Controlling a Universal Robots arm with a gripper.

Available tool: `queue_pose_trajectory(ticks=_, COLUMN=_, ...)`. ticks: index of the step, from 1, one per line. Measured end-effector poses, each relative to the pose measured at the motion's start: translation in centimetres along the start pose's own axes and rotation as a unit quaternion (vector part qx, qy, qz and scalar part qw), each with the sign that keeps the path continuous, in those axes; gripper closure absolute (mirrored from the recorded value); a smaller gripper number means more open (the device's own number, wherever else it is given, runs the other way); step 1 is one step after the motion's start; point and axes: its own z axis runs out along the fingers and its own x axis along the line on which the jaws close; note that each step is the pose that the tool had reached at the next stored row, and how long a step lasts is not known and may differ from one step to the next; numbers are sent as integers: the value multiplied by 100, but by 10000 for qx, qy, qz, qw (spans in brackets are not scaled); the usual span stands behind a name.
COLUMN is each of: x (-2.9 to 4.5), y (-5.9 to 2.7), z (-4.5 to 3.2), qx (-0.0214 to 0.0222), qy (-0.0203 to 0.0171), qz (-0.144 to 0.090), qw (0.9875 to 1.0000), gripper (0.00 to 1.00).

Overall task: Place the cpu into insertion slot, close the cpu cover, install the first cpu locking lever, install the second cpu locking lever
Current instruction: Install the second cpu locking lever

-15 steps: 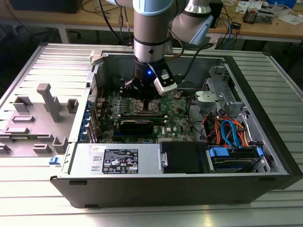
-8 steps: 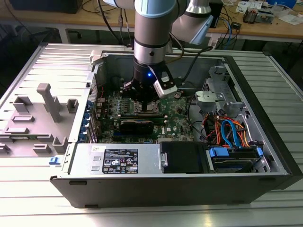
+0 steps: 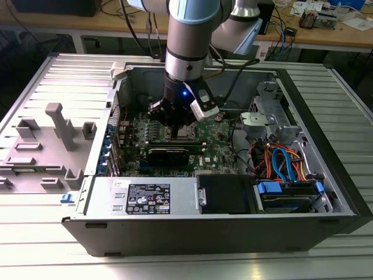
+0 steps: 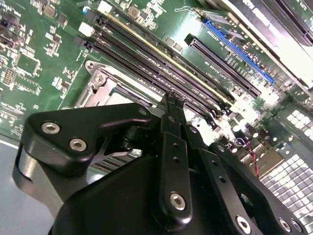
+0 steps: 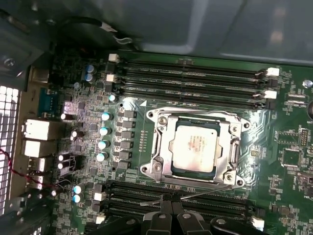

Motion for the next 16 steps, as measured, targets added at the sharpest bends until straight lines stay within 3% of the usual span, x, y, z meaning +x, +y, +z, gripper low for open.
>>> queue_pose_trajectory(ticks=5, x=55, y=8, z=30, qx=-25, qy=59, qz=-83, qw=9999, gripper=89)
queue_pose_trajectory(ticks=16, x=99, y=11, z=104, qx=-106, qy=101, qz=-111, qw=9998, gripper=89)
